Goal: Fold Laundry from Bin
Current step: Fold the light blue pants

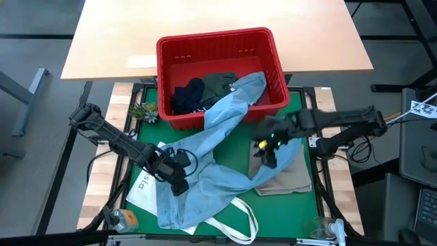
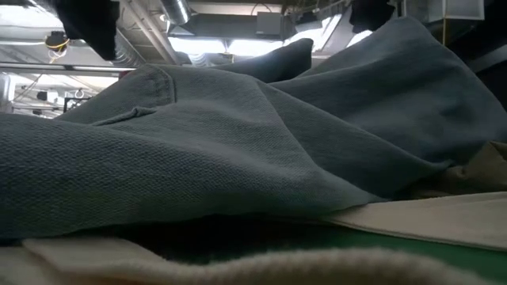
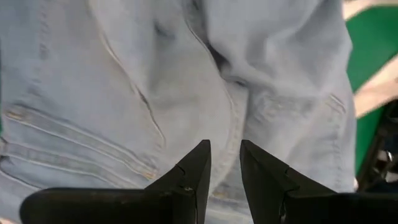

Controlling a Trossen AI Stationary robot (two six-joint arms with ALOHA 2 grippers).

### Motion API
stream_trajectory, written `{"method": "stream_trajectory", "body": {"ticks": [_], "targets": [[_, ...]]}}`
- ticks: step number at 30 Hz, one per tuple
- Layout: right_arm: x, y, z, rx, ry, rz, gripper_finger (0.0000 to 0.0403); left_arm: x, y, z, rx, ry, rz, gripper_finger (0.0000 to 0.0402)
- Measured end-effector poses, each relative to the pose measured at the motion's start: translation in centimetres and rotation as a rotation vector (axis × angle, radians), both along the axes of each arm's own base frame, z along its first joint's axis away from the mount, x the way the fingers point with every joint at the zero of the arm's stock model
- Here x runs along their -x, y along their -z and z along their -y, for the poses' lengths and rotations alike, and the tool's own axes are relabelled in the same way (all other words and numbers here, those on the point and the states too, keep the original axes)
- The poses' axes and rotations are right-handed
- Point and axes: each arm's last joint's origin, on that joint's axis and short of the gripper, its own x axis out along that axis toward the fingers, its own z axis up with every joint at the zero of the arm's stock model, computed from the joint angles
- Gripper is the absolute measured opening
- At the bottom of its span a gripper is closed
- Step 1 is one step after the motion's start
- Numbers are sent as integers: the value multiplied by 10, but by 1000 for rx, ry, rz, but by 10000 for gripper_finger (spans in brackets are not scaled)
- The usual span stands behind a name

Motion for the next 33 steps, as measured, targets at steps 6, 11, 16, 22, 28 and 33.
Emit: {"method": "stream_trajectory", "body": {"ticks": [6,11,16,22,28,33], "targets": [[-4,28,-25,4,-86,-28,186,-3,0,-6,-15,-28,6,82],[-6,37,-41,-58,-176,-58,186,-3,0,-6,-20,-29,10,82],[-8,46,-53,-72,-232,-109,186,-3,0,-5,-20,-25,11,82],[-12,58,-57,-87,-253,-178,186,-3,0,-4,-20,-23,12,82],[-15,68,-56,-40,-228,-231,174,-3,0,-4,-19,-22,14,82],[-15,68,-56,-36,-226,-238,86,-3,0,-4,-19,-22,14,82]]}}
